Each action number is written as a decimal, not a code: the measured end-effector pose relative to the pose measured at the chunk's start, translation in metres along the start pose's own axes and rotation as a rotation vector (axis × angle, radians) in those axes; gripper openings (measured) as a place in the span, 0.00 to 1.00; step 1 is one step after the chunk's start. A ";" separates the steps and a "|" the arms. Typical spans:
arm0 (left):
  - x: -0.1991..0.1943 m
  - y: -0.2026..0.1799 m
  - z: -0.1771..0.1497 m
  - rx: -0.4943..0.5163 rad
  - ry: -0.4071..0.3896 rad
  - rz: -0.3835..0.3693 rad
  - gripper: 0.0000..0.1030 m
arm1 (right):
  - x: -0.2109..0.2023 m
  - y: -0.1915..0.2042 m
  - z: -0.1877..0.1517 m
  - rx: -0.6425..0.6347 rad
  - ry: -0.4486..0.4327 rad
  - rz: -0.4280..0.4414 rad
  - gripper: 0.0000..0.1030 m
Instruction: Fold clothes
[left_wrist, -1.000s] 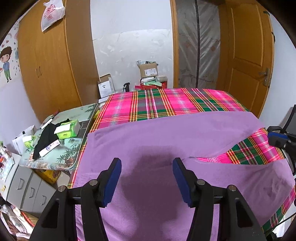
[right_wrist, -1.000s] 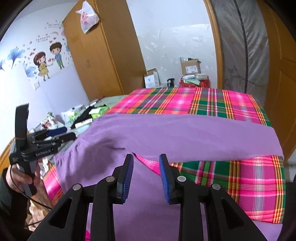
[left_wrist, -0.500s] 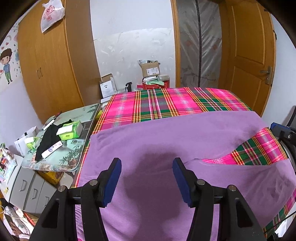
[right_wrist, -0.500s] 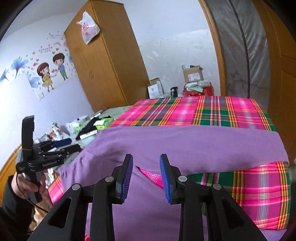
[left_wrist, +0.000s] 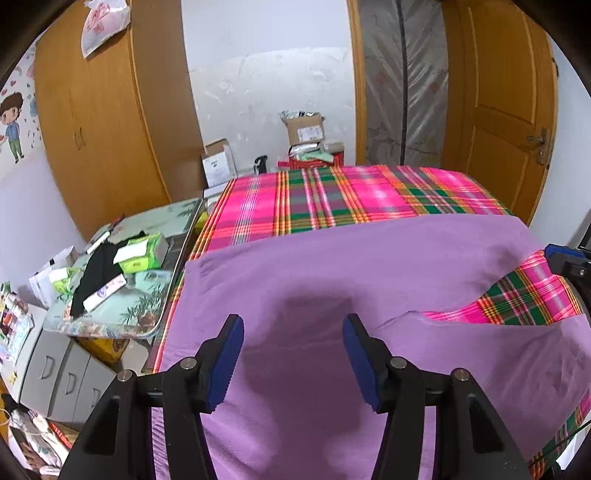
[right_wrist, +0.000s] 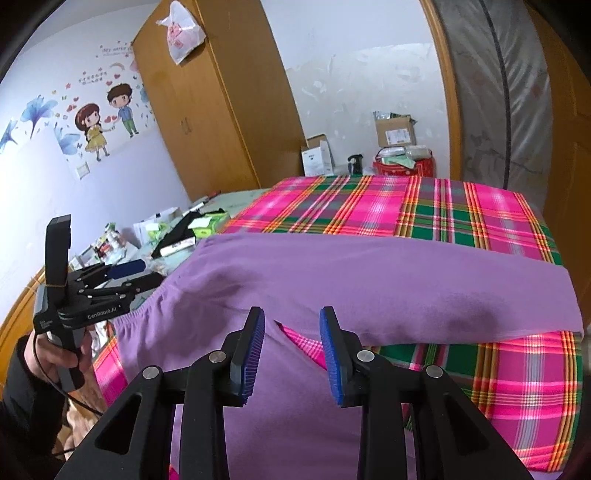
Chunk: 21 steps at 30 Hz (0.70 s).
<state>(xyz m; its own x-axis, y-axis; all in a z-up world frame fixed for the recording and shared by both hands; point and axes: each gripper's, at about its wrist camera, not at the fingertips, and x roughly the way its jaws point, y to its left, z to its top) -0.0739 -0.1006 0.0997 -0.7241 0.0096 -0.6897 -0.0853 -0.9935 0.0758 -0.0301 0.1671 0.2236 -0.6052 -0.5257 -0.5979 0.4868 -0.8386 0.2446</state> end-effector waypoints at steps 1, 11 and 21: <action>0.002 0.003 -0.001 -0.003 0.003 0.001 0.55 | 0.002 0.000 0.000 -0.003 0.007 0.000 0.31; 0.023 0.048 0.007 -0.026 0.062 0.013 0.55 | 0.035 -0.006 0.012 -0.061 0.110 -0.059 0.31; 0.046 0.070 0.035 0.035 0.068 0.018 0.55 | 0.064 -0.013 0.046 -0.203 0.142 -0.026 0.41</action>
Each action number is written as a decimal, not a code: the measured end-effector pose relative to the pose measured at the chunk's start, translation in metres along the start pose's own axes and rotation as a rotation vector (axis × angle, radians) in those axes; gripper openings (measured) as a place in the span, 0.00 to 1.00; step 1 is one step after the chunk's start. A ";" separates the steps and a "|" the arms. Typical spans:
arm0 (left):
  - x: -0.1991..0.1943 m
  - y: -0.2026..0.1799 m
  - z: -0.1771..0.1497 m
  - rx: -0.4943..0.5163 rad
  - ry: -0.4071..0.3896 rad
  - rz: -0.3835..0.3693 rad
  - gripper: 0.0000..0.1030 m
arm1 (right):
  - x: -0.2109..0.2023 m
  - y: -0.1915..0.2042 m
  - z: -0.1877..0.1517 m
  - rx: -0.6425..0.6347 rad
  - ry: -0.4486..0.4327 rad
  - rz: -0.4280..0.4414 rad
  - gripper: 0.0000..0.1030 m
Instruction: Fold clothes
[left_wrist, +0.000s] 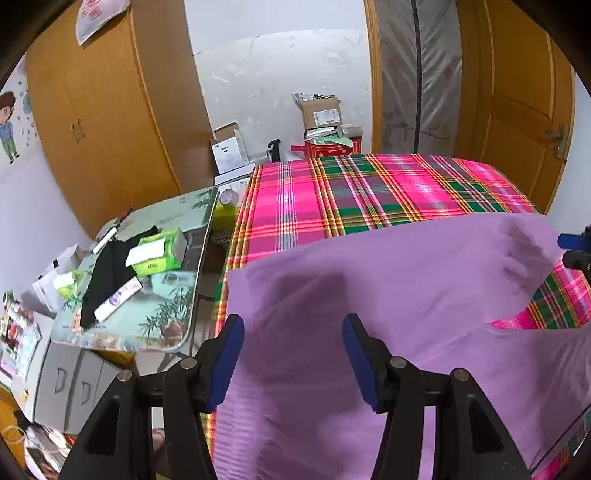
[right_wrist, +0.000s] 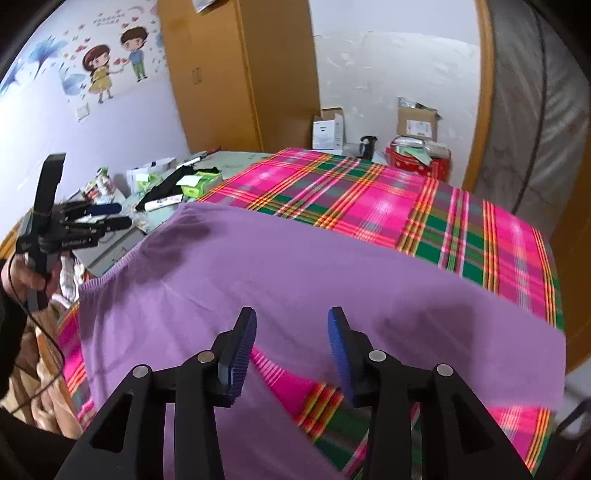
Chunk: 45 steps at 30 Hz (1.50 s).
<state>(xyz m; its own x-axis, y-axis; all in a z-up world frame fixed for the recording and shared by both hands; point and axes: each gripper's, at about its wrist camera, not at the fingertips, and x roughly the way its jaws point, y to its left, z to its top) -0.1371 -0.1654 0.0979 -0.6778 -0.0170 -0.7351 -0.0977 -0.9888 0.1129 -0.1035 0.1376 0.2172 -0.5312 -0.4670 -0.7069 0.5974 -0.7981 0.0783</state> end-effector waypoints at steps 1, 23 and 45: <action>0.005 0.003 0.003 0.001 0.001 -0.003 0.55 | 0.004 -0.002 0.003 -0.016 0.000 0.003 0.41; 0.124 0.046 0.039 0.071 0.076 -0.034 0.55 | 0.123 -0.081 0.048 -0.054 0.080 0.014 0.41; 0.165 0.035 0.043 0.205 0.097 -0.152 0.55 | 0.199 -0.092 0.070 -0.193 0.179 0.167 0.41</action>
<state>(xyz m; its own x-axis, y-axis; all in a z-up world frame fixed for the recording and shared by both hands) -0.2834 -0.1963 0.0093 -0.5721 0.1049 -0.8134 -0.3452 -0.9305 0.1228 -0.3061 0.0918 0.1185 -0.3123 -0.4975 -0.8093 0.7794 -0.6212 0.0811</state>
